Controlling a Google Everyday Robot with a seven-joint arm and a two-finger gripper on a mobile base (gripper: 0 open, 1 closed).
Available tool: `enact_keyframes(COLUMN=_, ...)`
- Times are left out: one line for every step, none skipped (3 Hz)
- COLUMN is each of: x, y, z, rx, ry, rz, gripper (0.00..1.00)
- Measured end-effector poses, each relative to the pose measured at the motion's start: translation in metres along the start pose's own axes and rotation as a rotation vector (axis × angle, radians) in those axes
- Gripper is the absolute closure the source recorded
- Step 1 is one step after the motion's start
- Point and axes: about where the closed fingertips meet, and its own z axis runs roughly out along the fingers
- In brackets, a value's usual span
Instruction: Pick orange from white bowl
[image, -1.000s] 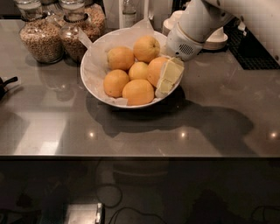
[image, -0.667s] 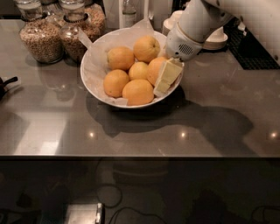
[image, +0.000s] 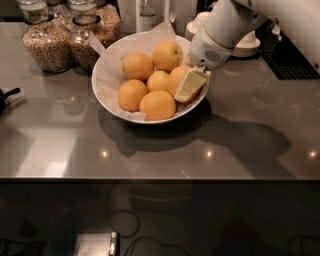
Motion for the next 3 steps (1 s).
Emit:
enact_keyframes(x=0.0, y=0.0, z=0.0, rx=0.0, ry=0.0, rz=-0.001, gripper=0.89)
enact_keyframes(x=-0.008, y=0.004, z=-0.001, rx=-0.008, ry=-0.011, rz=-0.034, gripper=1.0)
enact_keyframes(x=-0.027, y=0.021, z=-0.027, rx=0.027, ry=-0.098, rz=-0.11, gripper=1.0)
